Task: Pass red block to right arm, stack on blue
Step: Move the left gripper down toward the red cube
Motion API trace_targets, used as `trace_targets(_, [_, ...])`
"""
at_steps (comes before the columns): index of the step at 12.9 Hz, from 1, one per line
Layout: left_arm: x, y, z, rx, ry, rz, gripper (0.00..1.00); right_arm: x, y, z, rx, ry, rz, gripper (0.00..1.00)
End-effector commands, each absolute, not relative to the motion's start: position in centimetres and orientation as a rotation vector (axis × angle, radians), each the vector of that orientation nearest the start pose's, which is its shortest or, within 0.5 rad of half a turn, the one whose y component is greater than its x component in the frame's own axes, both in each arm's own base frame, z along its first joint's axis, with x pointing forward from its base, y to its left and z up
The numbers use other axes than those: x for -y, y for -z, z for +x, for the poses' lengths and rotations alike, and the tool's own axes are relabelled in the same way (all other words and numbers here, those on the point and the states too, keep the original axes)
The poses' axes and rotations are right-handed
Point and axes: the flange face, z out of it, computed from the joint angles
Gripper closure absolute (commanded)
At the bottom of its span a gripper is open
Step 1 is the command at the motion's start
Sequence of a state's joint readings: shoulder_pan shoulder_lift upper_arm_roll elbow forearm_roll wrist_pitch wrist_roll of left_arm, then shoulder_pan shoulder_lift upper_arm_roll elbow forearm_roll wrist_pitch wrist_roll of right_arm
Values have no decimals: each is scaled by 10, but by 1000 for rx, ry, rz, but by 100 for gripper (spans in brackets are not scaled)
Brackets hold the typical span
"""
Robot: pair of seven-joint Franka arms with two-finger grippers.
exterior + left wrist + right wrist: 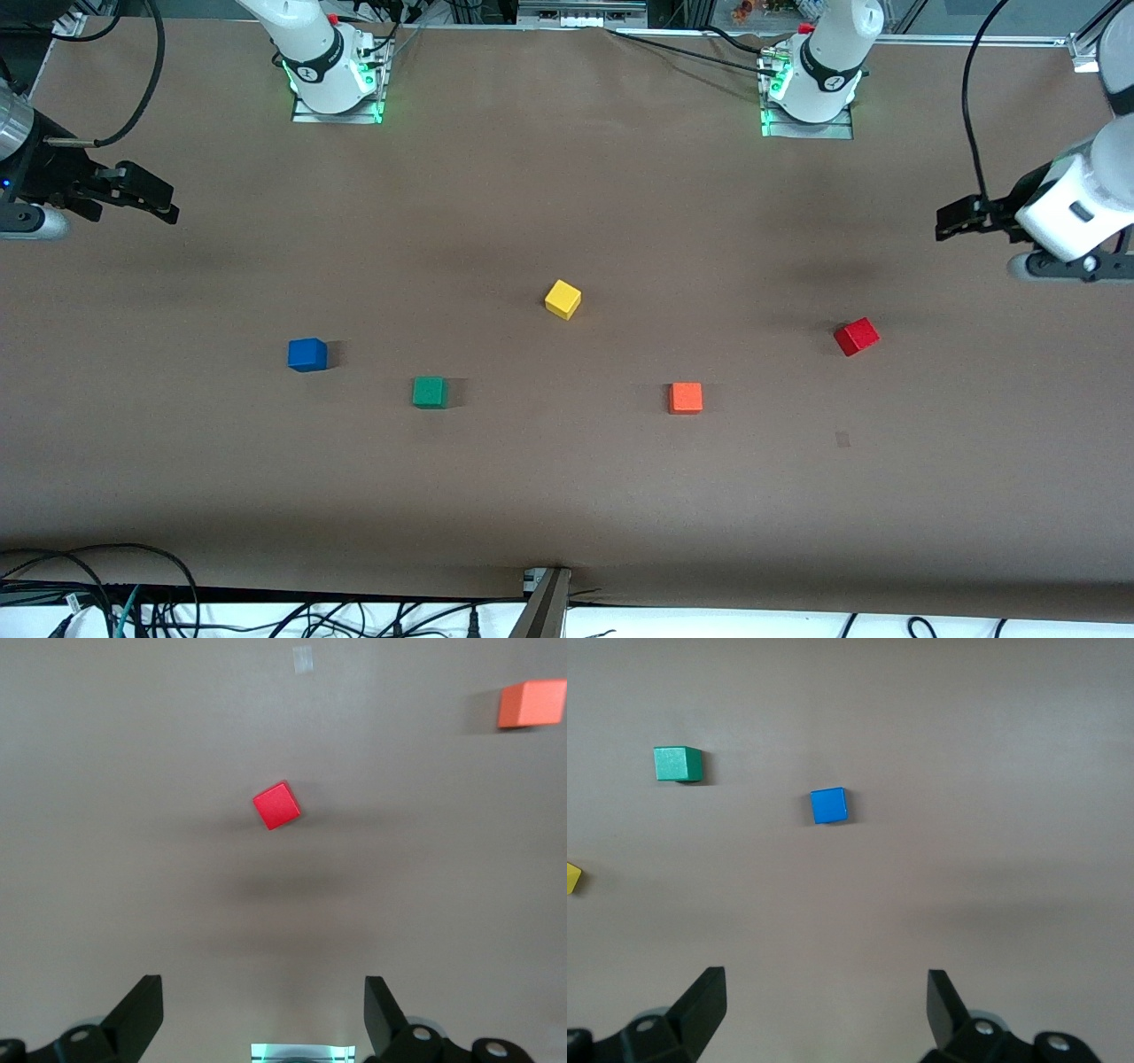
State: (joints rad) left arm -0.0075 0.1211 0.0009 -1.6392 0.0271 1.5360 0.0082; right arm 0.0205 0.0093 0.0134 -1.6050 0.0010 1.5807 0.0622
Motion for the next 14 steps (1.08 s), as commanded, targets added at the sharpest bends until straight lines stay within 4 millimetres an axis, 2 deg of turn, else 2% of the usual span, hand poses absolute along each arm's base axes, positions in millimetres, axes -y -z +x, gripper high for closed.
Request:
trace_targets(1, [4,-474,600,38,-386,-3082,0,-17,-609,558,-31,-46,-3142,0])
trace_targets(4, [18,-414,616,302,-429,-3029,0,-17,-609,558,-31,-48,-3141,0])
trace_targets(5, [16,-390,617,326,-415,-3029,0,-17,-608,559,-31,-51,-3140,0])
trace_targets(7, [-2,-349,613,385,-332,-3044,0,-18,-608,559,-31,-48,-3137,0])
trace_targets(9, [-13,-319,603,467,-313,-3035,0,-18,-608,559,-31,-49,-3136,0])
trace_targets(11, [-13,-289,592,502,-264,-3039,0,-18,-609,558,-31,-48,-3136,0])
trace_targets(14, [-15,-248,592,507,-213,-3048,0,-17,-608,559,-34,-48,-3136,0])
